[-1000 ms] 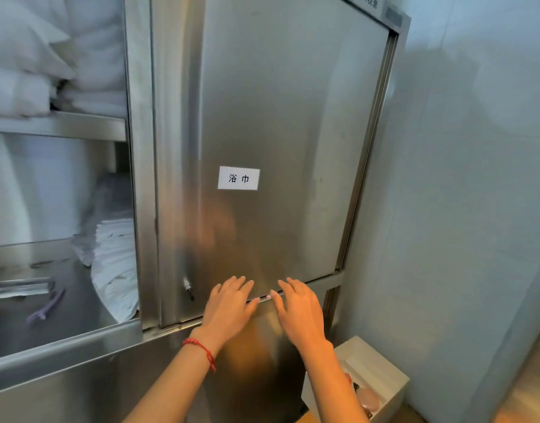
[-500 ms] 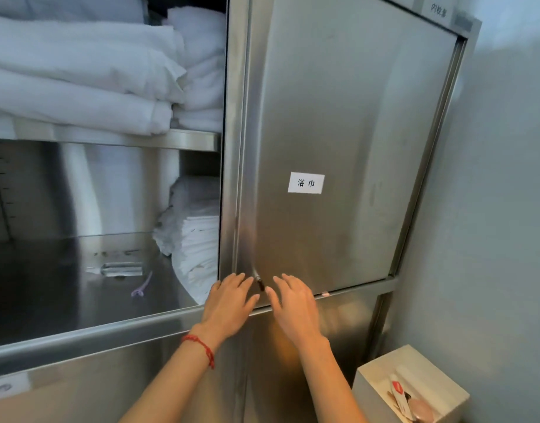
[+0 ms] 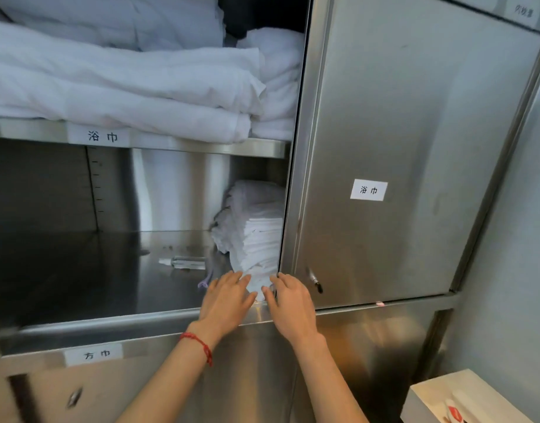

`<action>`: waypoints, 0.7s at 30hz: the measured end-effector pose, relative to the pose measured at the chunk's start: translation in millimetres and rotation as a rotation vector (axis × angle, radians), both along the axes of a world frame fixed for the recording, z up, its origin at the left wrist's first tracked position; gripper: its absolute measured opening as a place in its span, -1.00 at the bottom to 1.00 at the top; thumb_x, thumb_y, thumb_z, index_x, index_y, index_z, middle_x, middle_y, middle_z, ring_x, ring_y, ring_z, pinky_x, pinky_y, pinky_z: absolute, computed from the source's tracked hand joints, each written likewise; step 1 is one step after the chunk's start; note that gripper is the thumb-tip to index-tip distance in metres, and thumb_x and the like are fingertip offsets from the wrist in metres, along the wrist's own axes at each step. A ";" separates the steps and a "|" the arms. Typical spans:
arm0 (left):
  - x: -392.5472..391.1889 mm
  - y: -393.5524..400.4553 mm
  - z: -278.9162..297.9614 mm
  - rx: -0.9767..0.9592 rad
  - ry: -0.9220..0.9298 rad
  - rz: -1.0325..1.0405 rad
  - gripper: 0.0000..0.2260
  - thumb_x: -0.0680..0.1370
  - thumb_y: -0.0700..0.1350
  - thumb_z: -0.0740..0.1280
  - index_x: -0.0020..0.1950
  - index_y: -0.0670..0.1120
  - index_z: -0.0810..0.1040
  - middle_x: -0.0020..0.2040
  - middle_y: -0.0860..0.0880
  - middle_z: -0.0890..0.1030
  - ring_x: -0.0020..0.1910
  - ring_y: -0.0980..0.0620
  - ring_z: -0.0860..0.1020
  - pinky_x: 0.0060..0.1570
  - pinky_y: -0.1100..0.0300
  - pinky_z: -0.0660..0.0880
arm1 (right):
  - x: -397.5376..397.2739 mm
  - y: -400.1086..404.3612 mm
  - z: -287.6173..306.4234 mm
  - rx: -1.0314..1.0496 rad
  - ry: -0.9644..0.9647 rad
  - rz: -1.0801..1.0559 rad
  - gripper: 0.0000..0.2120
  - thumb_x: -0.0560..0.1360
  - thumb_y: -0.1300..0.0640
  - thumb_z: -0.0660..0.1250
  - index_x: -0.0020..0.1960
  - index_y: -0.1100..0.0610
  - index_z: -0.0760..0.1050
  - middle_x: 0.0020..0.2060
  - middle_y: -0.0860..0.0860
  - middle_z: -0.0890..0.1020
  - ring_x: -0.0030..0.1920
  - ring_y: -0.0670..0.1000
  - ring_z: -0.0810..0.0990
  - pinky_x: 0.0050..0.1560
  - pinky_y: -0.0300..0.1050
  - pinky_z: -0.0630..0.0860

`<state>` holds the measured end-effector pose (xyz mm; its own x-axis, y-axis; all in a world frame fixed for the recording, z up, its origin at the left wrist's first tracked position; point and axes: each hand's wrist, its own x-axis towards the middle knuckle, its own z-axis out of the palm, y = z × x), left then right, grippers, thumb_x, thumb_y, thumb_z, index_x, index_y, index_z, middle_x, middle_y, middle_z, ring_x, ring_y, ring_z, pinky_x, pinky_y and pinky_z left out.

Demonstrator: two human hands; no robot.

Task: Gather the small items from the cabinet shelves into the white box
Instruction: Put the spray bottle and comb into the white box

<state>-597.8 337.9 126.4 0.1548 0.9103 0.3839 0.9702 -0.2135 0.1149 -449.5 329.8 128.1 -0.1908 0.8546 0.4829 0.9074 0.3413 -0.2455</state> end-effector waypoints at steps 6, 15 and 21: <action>-50.6 -9.7 -10.4 -0.030 -0.009 0.095 -0.53 0.62 0.12 0.07 0.51 0.00 0.19 0.51 0.00 0.21 0.49 0.06 0.14 0.43 0.09 0.11 | -49.4 -2.0 -5.2 -0.037 -0.015 0.070 -0.56 0.63 -0.07 0.05 0.43 0.09 0.32 0.39 0.05 0.38 0.41 0.02 0.28 0.39 -0.15 0.11; -101.9 -8.5 -19.9 -0.026 0.003 0.211 -0.53 0.62 0.12 0.09 0.51 0.01 0.19 0.51 0.01 0.23 0.49 0.06 0.15 0.42 0.12 0.12 | -100.4 11.9 -10.5 -0.032 0.000 0.182 -0.61 0.63 -0.05 0.07 0.38 0.07 0.39 0.34 0.03 0.44 0.36 0.00 0.34 0.34 -0.20 0.14; -112.4 10.6 -27.5 -0.023 -0.021 0.263 -0.52 0.62 0.12 0.09 0.51 0.01 0.18 0.50 0.01 0.23 0.49 0.06 0.15 0.43 0.10 0.11 | -112.6 40.8 -14.9 -0.066 0.006 0.238 -0.59 0.63 -0.06 0.05 0.41 0.07 0.35 0.39 0.03 0.39 0.40 0.00 0.29 0.39 -0.15 0.14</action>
